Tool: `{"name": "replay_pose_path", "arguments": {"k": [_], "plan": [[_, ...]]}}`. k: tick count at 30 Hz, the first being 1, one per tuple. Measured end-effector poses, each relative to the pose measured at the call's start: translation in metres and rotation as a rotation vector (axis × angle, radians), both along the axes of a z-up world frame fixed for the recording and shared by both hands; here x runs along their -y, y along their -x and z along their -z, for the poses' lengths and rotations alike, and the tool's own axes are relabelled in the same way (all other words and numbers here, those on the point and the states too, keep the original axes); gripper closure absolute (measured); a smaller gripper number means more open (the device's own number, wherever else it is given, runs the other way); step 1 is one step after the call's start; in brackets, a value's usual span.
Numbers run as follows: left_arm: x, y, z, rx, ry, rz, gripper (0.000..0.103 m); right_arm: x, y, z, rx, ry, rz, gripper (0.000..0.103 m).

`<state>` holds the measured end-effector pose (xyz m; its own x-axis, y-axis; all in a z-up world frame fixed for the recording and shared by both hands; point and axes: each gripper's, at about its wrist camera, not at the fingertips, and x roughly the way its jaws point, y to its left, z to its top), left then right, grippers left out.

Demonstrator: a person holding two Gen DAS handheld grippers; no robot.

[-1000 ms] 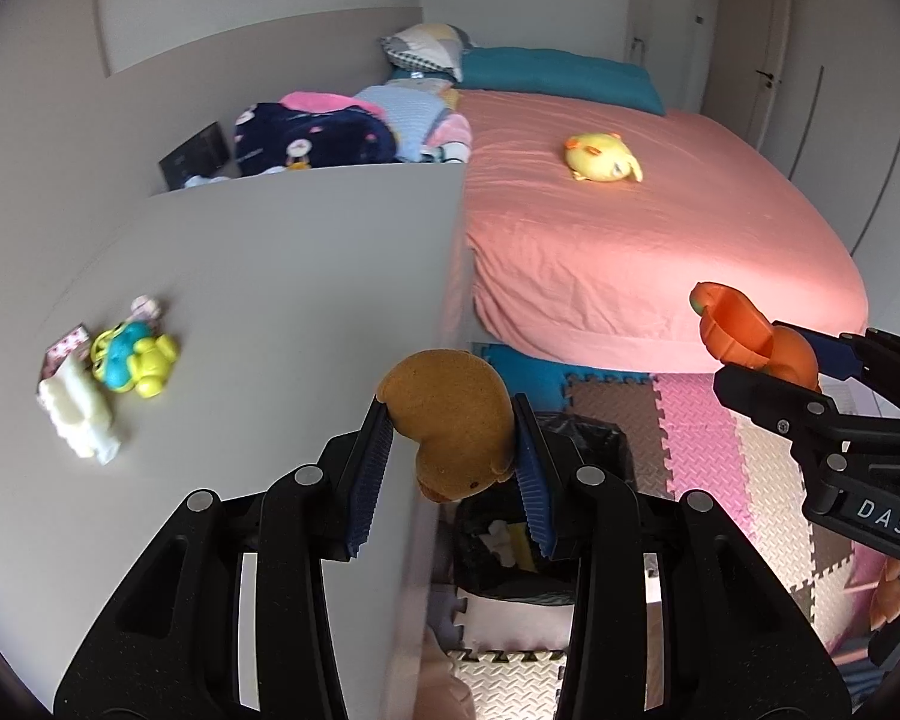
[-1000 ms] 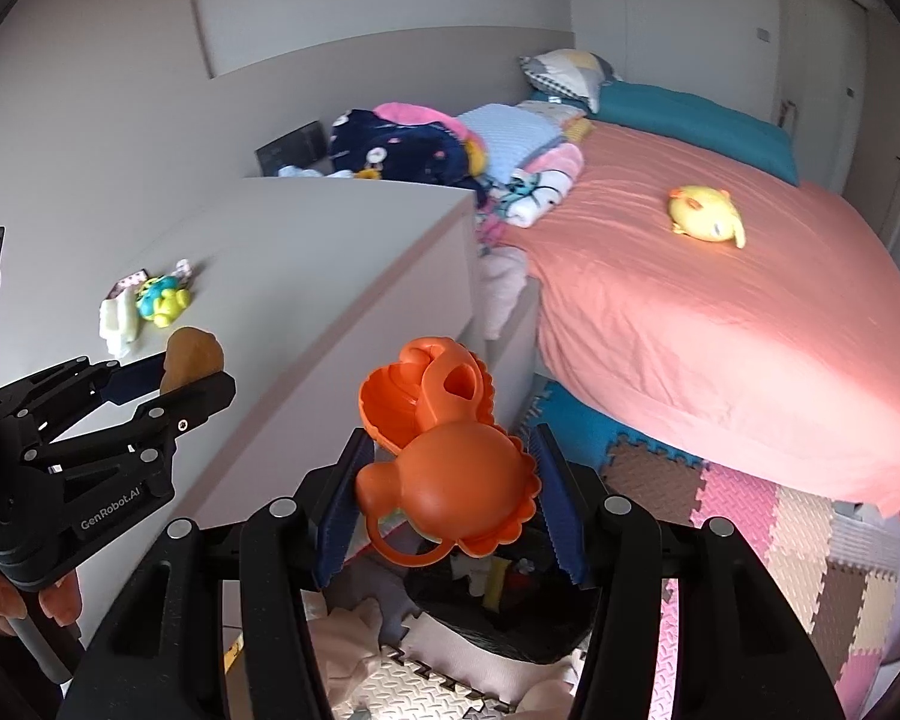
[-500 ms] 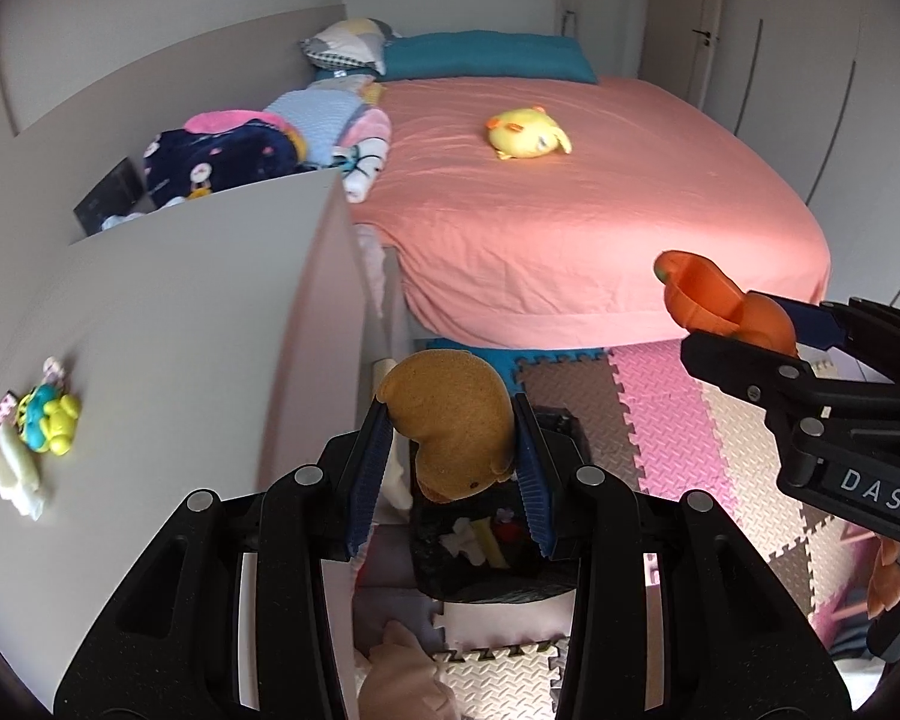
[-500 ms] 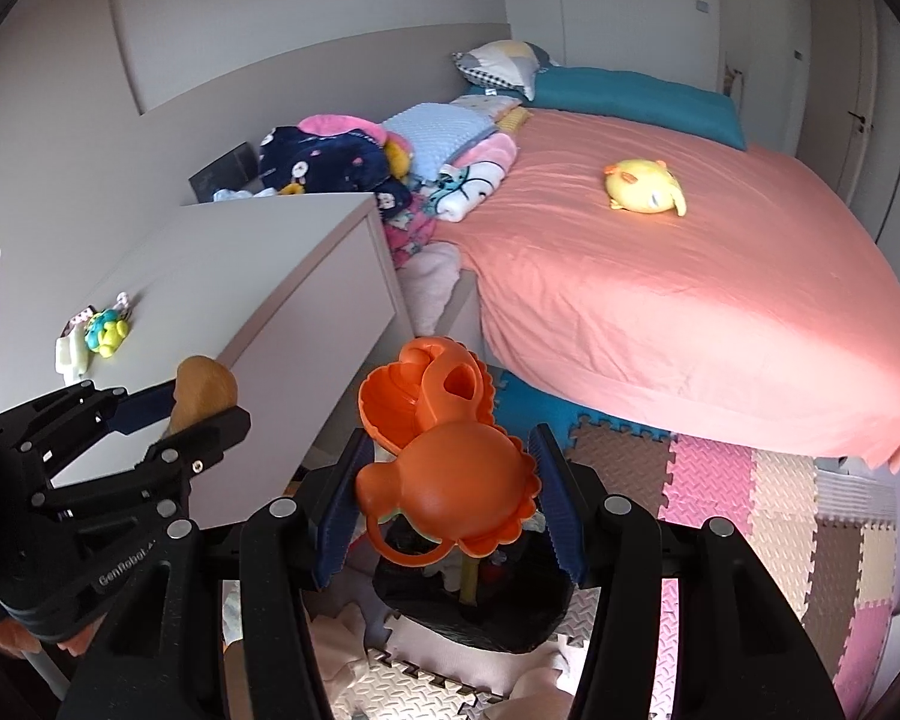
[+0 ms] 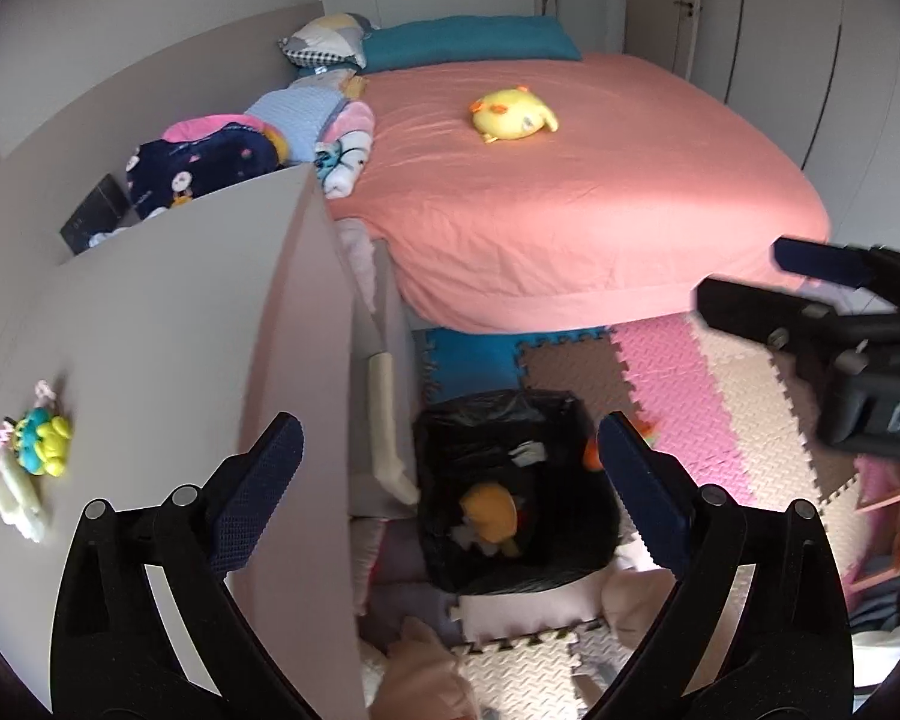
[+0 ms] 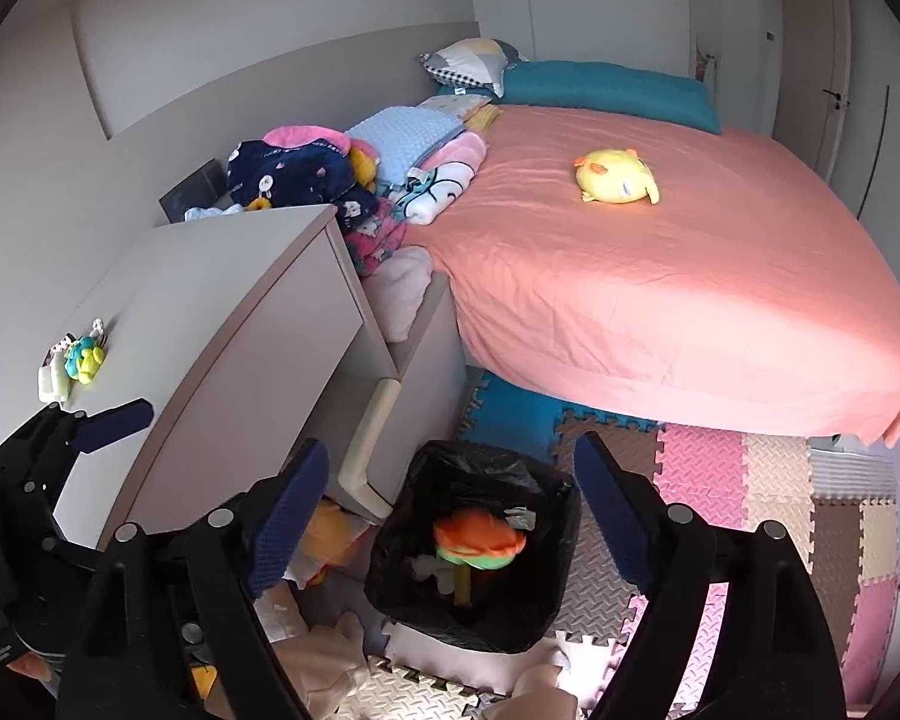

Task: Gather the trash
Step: 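Open both grippers to drop the brown plush and orange toy into the bin, then move both open grippers back over the desk toward the white foam and frog toy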

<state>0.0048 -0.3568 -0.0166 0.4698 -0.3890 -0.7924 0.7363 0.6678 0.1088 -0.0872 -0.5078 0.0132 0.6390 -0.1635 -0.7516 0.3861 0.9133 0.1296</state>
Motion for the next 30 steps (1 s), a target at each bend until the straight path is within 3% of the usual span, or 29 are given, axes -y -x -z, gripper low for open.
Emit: {"name": "replay_pose_path", "arguments": {"k": [14, 30], "plan": [[-0.038, -0.016, -0.006, 0.002, 0.013, -0.096, 0.008, -0.028, -0.012, -0.005, 0.015, 0.007, -0.059, 0.019], [-0.113, -0.043, -0.011, 0.018, 0.027, -0.247, 0.008, -0.083, -0.049, -0.005, 0.071, -0.035, -0.182, 0.019]]}}
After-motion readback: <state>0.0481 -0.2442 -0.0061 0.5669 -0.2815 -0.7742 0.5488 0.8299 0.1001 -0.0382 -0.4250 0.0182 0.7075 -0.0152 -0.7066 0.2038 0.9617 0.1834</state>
